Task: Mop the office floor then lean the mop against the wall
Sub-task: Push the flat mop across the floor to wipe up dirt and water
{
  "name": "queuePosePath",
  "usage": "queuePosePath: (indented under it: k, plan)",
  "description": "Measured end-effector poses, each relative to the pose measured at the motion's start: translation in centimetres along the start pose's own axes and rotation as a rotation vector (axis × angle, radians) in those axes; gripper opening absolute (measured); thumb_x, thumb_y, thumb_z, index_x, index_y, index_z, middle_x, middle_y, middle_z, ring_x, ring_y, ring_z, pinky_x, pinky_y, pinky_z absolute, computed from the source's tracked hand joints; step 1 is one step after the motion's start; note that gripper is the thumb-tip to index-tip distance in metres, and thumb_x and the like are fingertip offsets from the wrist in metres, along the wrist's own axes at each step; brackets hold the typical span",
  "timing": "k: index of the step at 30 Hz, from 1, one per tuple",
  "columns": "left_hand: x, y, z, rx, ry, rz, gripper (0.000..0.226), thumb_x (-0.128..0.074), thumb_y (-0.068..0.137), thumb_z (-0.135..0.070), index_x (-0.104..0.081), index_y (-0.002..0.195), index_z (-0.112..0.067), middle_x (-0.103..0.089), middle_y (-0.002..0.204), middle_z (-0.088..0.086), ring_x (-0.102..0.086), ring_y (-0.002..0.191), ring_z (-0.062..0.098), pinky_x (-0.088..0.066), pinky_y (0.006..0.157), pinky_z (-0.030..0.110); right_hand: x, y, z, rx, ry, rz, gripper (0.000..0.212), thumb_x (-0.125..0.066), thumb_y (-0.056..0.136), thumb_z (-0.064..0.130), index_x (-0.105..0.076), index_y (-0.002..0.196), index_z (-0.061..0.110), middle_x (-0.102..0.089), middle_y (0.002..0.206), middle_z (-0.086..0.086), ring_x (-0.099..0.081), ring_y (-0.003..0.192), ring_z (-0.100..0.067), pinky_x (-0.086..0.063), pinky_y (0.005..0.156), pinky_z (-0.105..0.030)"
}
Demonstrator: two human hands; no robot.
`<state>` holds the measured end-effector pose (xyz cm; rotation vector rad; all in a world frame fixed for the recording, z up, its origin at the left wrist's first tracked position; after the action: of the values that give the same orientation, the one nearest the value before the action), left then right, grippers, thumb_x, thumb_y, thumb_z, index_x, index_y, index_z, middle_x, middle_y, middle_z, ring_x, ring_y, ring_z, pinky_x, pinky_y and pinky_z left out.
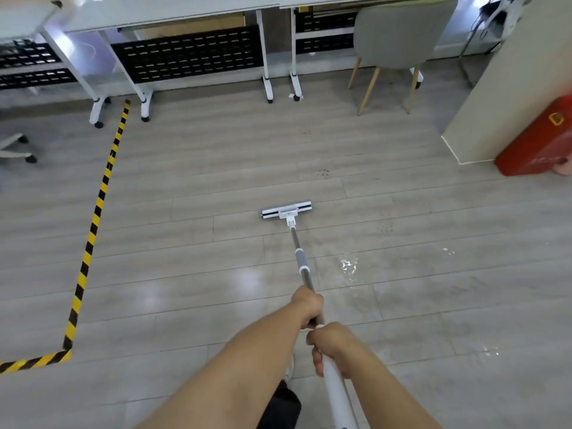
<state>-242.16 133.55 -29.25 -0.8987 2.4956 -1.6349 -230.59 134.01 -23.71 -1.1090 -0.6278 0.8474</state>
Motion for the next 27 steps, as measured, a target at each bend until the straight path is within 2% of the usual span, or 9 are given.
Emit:
queuePosePath:
  k: [4, 9, 16, 19, 22, 27]
  plan:
    - [2.6, 2.3, -1.9, -0.005, 0.082, -0.028, 0.018, -0.048, 0.098, -0.018, -0.051, 0.114, -0.011, -0.062, 0.102, 0.012, -0.061, 0.073, 0.026, -0.044, 0.041, 0.026, -1.4, 1.7, 3.1, -0.035, -0.004, -0.007, 0.017, -0.052, 0.091, -0.001, -0.055, 0.108, 0.000, -0.053, 0.054, -0.011, -0.048, 0.041, -0.021, -0.047, 0.047, -0.029]
    - [6.0, 7.0, -5.7, -0.029, 0.131, -0.042, 0.029, -0.049, 0.099, -0.019, -0.052, 0.126, -0.008, -0.063, 0.115, 0.013, -0.059, 0.085, 0.027, -0.040, 0.042, 0.027, -3.1, 5.0, 8.8, -0.051, 0.000, -0.009, 0.023, -0.049, 0.091, -0.002, -0.054, 0.114, -0.003, -0.051, 0.048, -0.009, -0.047, 0.038, -0.021, -0.046, 0.046, -0.028]
    - [9.8, 13.1, -9.6, -0.021, 0.138, -0.044, 0.028, -0.051, 0.099, -0.021, -0.050, 0.124, -0.007, -0.064, 0.114, 0.016, -0.062, 0.082, 0.028, -0.041, 0.042, 0.029, -4.5, 9.4, 15.0, -0.027, 0.016, -0.024, 0.028, -0.046, 0.092, -0.001, -0.054, 0.118, -0.004, -0.050, 0.041, -0.008, -0.047, 0.036, -0.021, -0.045, 0.047, -0.029]
    - [9.4, 14.3, -8.6, 0.012, 0.094, -0.012, 0.029, -0.049, 0.099, -0.021, -0.041, 0.124, -0.009, -0.063, 0.116, 0.018, -0.066, 0.088, 0.032, -0.047, 0.044, 0.031, -4.6, 10.2, 14.3, -0.035, 0.006, -0.035, 0.019, -0.048, 0.090, 0.000, -0.055, 0.108, -0.004, -0.052, 0.043, -0.009, -0.049, 0.037, -0.022, -0.046, 0.050, -0.031]
    - [7.5, 14.6, -6.4, 0.062, 0.035, 0.004, 0.029, -0.047, 0.098, -0.020, -0.037, 0.123, -0.010, -0.063, 0.115, 0.020, -0.069, 0.089, 0.036, -0.059, 0.059, 0.040, -4.3, 10.4, 11.6, -0.026, -0.003, -0.064, 0.017, -0.053, 0.090, 0.004, -0.056, 0.104, -0.004, -0.055, 0.046, -0.009, -0.051, 0.040, -0.023, -0.047, 0.052, -0.032]
    - [4.6, 13.2, -2.5, 0.071, 0.056, -0.038, 0.034, -0.049, 0.094, -0.021, -0.038, 0.123, -0.009, -0.062, 0.117, 0.018, -0.069, 0.097, 0.037, -0.061, 0.078, 0.046, -4.1, 10.0, 6.1, 0.008, -0.020, -0.079, 0.021, -0.055, 0.086, 0.009, -0.058, 0.103, -0.004, -0.060, 0.052, -0.013, -0.054, 0.046, -0.025, -0.050, 0.059, -0.035]
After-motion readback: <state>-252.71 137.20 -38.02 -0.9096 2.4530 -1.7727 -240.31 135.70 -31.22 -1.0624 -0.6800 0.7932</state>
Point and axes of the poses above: each hand's wrist, its own y-axis towards the middle knuckle, its own x-axis out of the back of the hand, z = x × y, the point moved 5 cm from there along y, towards the middle knuckle
